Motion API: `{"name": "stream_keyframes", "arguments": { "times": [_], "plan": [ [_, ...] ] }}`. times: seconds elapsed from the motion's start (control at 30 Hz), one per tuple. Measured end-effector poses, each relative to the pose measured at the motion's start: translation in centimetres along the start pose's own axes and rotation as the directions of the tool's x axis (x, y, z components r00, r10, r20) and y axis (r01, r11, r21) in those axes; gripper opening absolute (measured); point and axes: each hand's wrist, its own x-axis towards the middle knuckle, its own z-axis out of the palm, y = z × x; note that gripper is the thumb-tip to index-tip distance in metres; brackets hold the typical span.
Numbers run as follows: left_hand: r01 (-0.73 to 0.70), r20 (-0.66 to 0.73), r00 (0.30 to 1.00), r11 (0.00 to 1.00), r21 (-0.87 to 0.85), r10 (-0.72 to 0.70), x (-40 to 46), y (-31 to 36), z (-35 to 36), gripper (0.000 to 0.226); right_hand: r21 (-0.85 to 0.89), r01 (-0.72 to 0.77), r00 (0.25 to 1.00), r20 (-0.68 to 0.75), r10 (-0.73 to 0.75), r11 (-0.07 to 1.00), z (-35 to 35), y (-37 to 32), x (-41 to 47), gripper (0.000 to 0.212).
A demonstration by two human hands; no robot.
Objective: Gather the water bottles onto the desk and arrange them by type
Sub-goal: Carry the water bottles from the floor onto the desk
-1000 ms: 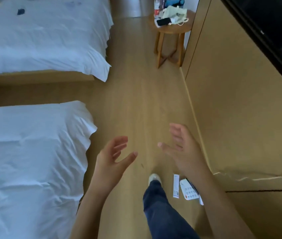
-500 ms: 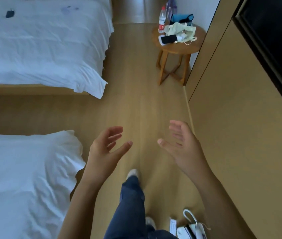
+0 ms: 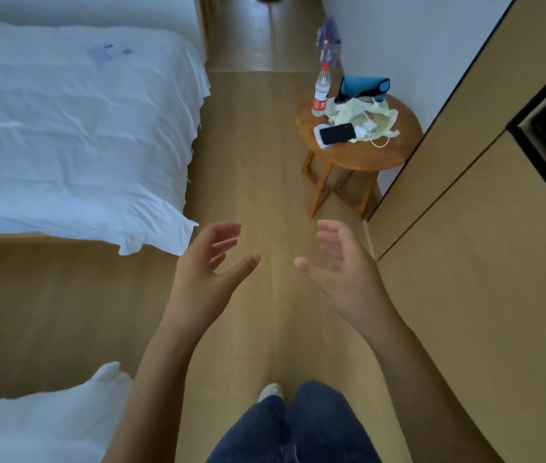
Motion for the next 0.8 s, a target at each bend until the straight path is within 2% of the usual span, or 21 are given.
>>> {"name": "stream_keyframes", "arguments": {
  "times": [0.23,0.43,0.6,0.8],
  "plan": [
    [0.083,-0.047,0.995,0.996,-0.022,-0.084,16.4,-2.2,-0.5,0.035,0.047,-0.041,0.999,0.036,0.039,0.998,2.0,-1.2,17.8,0.055],
    [0.074,-0.060,0.995,0.997,0.008,-0.074,34.9,-2.4,0.8,0.035,0.070,-0.019,0.999,0.040,0.017,0.997,2.5,-2.9,36.4,0.054],
    [0.057,-0.049,0.997,0.998,0.027,-0.056,51.2,-0.3,0.8,0.038,0.031,-0.001,0.999,0.032,0.000,1.000,1.8,-7.1,53.2,0.059],
    [0.074,-0.054,0.996,0.997,0.027,-0.073,66.8,-0.2,-0.3,0.038,0.015,-0.008,1.000,0.030,0.008,1.000,2.5,-10.4,68.3,0.057]
  ]
}}
